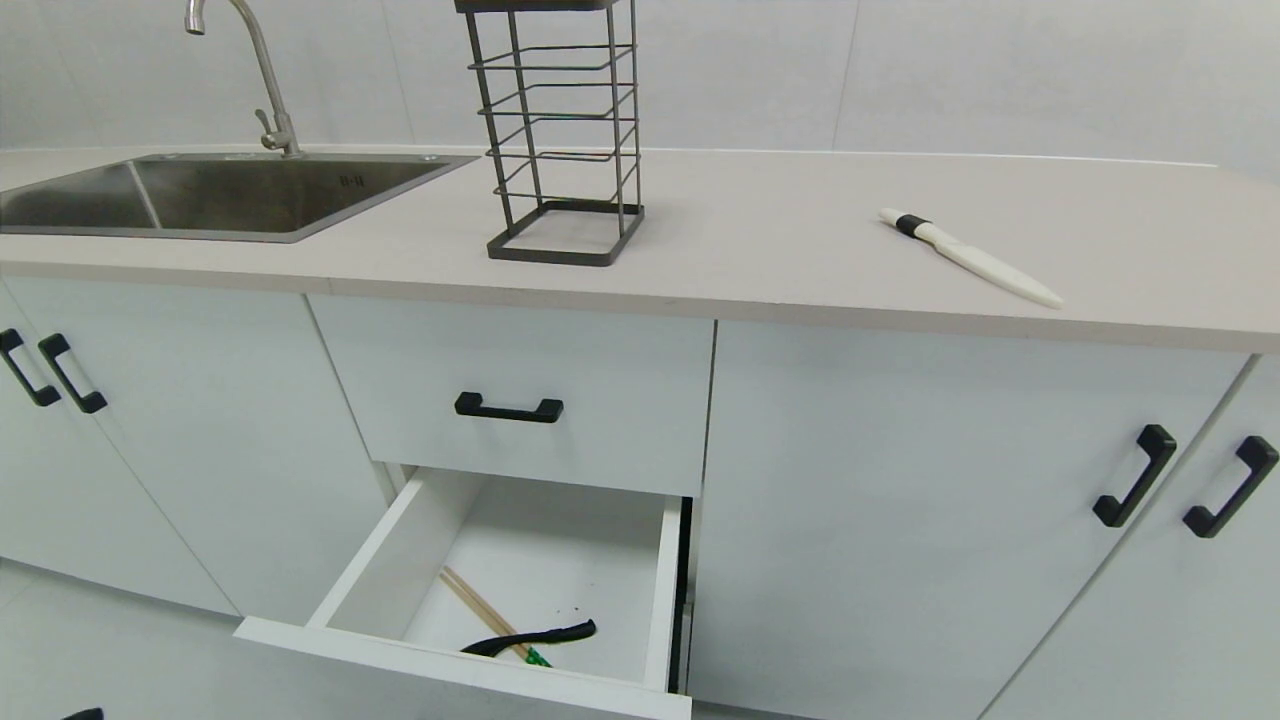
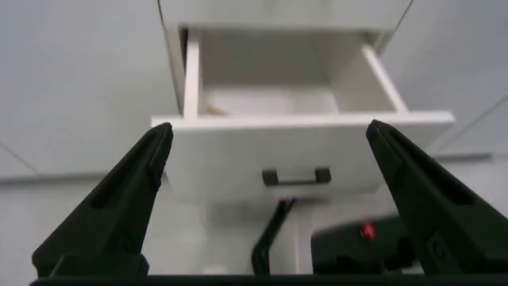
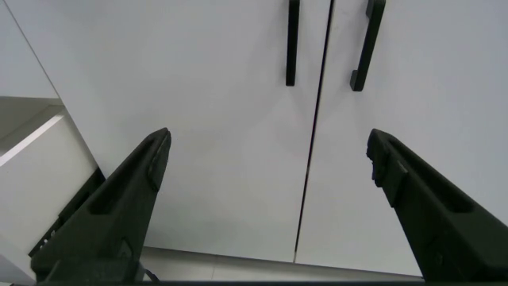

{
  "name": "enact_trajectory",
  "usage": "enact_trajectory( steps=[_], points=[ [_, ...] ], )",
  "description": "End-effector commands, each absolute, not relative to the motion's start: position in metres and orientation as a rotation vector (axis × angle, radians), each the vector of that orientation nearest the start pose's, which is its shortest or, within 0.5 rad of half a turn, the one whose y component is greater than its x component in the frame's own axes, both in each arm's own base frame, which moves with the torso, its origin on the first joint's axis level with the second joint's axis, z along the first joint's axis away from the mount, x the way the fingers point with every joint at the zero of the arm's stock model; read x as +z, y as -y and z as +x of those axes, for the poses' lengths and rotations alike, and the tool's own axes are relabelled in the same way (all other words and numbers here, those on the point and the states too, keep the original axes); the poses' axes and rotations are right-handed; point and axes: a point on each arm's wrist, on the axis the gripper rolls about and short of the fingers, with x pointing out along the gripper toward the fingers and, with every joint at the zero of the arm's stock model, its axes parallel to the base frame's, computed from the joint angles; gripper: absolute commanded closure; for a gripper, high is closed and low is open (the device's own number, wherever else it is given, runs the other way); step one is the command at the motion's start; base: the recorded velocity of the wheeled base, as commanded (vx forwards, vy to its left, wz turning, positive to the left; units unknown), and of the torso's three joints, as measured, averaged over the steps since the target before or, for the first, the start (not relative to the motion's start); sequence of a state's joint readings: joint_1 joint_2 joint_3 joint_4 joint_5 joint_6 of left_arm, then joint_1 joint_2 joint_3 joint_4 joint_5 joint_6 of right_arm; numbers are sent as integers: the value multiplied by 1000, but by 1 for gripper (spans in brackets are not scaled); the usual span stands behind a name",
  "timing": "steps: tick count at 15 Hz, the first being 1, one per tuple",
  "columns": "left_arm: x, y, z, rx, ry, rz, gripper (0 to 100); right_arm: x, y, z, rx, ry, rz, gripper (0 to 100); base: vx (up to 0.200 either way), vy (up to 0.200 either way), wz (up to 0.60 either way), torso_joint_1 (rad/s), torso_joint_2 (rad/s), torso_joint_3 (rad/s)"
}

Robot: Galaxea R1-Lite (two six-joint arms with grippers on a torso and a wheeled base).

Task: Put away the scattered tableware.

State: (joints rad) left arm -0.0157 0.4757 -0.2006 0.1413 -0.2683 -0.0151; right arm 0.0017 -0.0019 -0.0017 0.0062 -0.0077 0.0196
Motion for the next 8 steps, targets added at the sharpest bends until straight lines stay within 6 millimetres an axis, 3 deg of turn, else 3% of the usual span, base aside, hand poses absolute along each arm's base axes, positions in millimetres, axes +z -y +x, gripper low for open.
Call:
enact_trajectory(
  steps=[1, 8],
  points=[
    [107, 6, 52, -243, -753, -79, 0, 75, 0, -23, -6, -5, 20, 0, 0, 0, 0, 0, 0, 0],
    [94, 15, 75, -383, -922, 44, 0, 75, 0, -23, -6, -5, 20, 0, 0, 0, 0, 0, 0, 0]
  ],
)
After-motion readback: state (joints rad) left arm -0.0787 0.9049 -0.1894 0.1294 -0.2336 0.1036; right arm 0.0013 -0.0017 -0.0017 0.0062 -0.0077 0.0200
